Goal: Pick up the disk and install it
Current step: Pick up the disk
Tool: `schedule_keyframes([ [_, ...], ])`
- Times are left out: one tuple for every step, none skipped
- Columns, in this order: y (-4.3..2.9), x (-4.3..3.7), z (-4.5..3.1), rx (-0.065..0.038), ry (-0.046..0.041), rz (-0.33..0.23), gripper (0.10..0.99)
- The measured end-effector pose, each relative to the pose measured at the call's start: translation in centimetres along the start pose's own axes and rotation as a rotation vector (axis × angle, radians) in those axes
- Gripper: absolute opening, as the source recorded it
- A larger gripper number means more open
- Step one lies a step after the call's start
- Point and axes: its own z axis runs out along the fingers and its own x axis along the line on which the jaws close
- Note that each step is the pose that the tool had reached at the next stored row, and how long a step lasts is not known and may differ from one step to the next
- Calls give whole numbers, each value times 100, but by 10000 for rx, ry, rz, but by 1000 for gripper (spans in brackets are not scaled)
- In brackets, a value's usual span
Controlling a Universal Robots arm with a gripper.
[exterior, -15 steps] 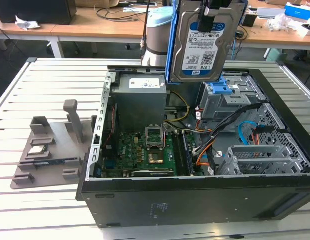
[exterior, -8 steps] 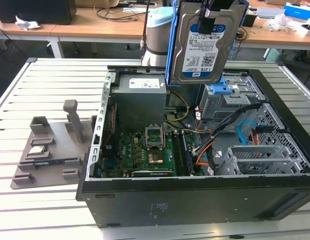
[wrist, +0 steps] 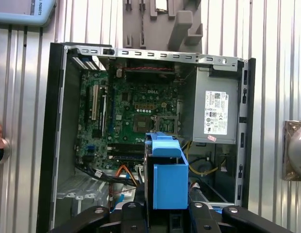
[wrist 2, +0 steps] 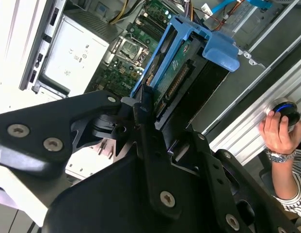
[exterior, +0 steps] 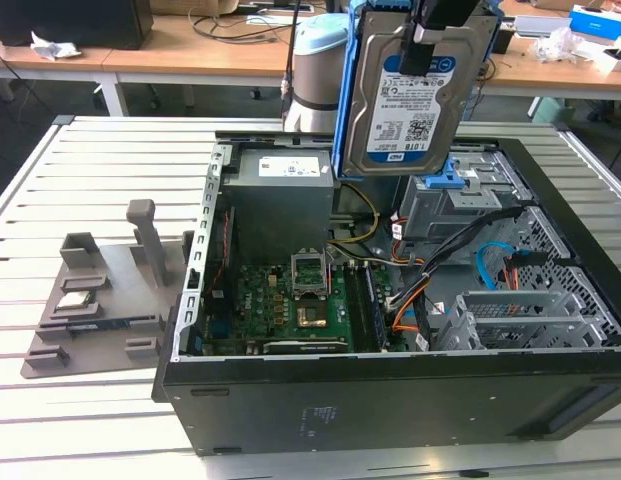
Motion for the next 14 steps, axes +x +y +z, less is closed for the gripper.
schedule_keyframes([
  [1,11,1,0,0,0,361],
  [1,32,2,0,0,0,361],
  [3,63,4,0,-1,0,361],
  [4,80,5,0,0,0,361],
  [4,88,6,0,-1,0,361],
  [4,96,7,0,0,0,361],
  [4,104,8,0,-1,0,361],
  [5,117,9,0,0,0,361],
  [5,126,9,-1,-1,0,361],
  [5,135,10,0,0,0,361],
  [6,152,12,0,-1,0,361],
  [7,165,13,-1,0,0,361],
  [7,174,13,0,0,0,361],
  [7,187,14,0,0,-1,361],
])
